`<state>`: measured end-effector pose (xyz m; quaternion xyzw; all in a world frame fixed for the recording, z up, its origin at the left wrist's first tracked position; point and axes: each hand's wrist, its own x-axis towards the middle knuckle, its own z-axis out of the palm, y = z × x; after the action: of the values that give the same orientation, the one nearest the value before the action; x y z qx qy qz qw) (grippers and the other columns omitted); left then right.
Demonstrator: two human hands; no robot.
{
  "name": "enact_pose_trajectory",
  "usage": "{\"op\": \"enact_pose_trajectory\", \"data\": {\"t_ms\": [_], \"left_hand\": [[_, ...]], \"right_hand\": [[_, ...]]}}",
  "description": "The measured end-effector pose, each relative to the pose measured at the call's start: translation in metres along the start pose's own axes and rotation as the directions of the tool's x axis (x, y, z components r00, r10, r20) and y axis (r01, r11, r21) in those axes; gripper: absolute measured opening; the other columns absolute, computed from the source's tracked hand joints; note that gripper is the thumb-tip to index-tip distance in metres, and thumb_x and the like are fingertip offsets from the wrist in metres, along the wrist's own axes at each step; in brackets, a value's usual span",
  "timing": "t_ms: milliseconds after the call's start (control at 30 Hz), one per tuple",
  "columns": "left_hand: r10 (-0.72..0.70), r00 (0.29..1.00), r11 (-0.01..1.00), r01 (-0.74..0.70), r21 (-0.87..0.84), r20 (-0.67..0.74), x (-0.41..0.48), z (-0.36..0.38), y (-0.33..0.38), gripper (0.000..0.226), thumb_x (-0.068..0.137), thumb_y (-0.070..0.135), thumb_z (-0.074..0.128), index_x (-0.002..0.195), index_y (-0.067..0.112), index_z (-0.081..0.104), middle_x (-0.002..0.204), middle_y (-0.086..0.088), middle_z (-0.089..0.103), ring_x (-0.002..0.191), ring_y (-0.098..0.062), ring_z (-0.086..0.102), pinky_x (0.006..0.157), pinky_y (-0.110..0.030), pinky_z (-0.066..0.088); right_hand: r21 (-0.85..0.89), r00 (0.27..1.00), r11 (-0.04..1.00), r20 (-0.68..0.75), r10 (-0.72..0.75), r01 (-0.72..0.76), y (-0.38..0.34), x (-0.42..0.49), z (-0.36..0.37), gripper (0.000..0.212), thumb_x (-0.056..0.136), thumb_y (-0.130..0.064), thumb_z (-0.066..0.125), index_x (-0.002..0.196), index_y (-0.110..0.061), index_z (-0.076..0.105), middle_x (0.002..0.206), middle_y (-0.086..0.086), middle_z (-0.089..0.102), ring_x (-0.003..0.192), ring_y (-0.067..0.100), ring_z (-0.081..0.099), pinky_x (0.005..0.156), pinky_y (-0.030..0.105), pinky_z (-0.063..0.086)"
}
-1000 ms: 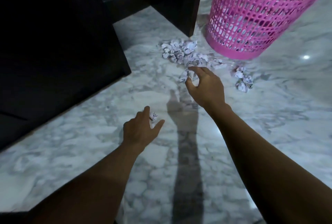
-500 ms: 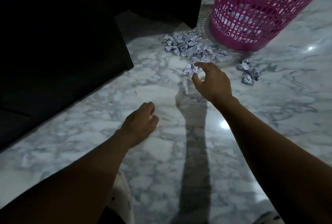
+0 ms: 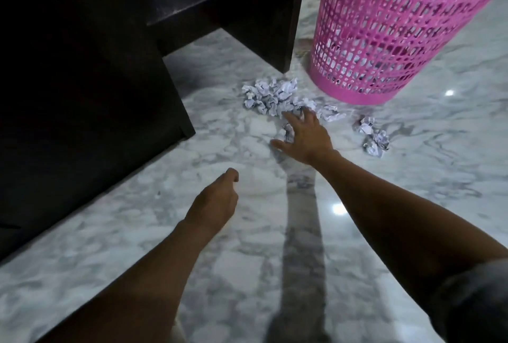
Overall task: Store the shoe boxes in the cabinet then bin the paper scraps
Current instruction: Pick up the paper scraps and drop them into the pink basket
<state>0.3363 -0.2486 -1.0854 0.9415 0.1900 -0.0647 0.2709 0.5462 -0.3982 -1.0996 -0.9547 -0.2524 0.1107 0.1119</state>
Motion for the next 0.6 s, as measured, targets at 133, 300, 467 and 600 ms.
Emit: {"op": "enact_pose_trajectory", "data": {"t_ms": [133,300,467,600], "left_hand": [[-0.021,0.999,0.975,0.01,-0.223,-0.047,0.037,-0.009,0.018,0.033,0.091,0.003,0.036,0.117,0.022,0.044,0.082,-0.001,0.049,0.057,-0.012,0.04,0.049,-0.027,0.032],[-0.065,0.991,0.955,0.028,-0.297,-0.118,0.076,-0.012,0.033,0.033,0.094,0.004,0.039,0.125,0.008,0.051,0.114,-0.019,0.058,0.097,-0.037,0.058,0.07,-0.035,0.046],[-0.022,0.995,0.967,-0.003,-0.256,-0.095,0.113,-0.011,0.038,0.027,0.094,-0.001,0.042,0.117,-0.003,0.055,0.125,-0.02,0.052,0.11,-0.028,0.053,0.075,-0.011,0.029],[0.01,0.997,0.979,-0.026,-0.2,-0.078,0.137,-0.008,0.046,0.025,0.094,-0.005,0.043,0.115,-0.005,0.055,0.125,-0.023,0.05,0.115,-0.031,0.051,0.083,-0.014,0.031]], "right_hand": [[-0.019,0.997,1.0,-0.078,0.019,-0.021,0.003,0.012,0.015,0.064,0.088,-0.064,0.054,0.14,-0.028,0.048,0.148,0.018,0.04,0.136,0.042,0.038,0.11,0.054,0.035],[0.07,0.979,0.995,-0.198,-0.053,0.068,0.0,0.009,0.028,0.03,0.091,-0.012,0.054,0.118,0.0,0.058,0.115,0.022,0.057,0.103,0.042,0.051,0.087,0.046,0.04],[0.277,0.968,0.956,-0.248,-0.029,0.1,0.007,-0.003,0.012,0.043,0.093,0.003,0.046,0.136,-0.003,0.047,0.121,0.018,0.052,0.11,0.032,0.046,0.092,0.036,0.039],[0.376,0.881,0.925,-0.451,0.14,0.045,0.035,-0.022,-0.009,0.043,0.089,0.005,0.05,0.131,-0.003,0.053,0.121,0.018,0.051,0.113,0.033,0.048,0.09,0.032,0.038]]}}
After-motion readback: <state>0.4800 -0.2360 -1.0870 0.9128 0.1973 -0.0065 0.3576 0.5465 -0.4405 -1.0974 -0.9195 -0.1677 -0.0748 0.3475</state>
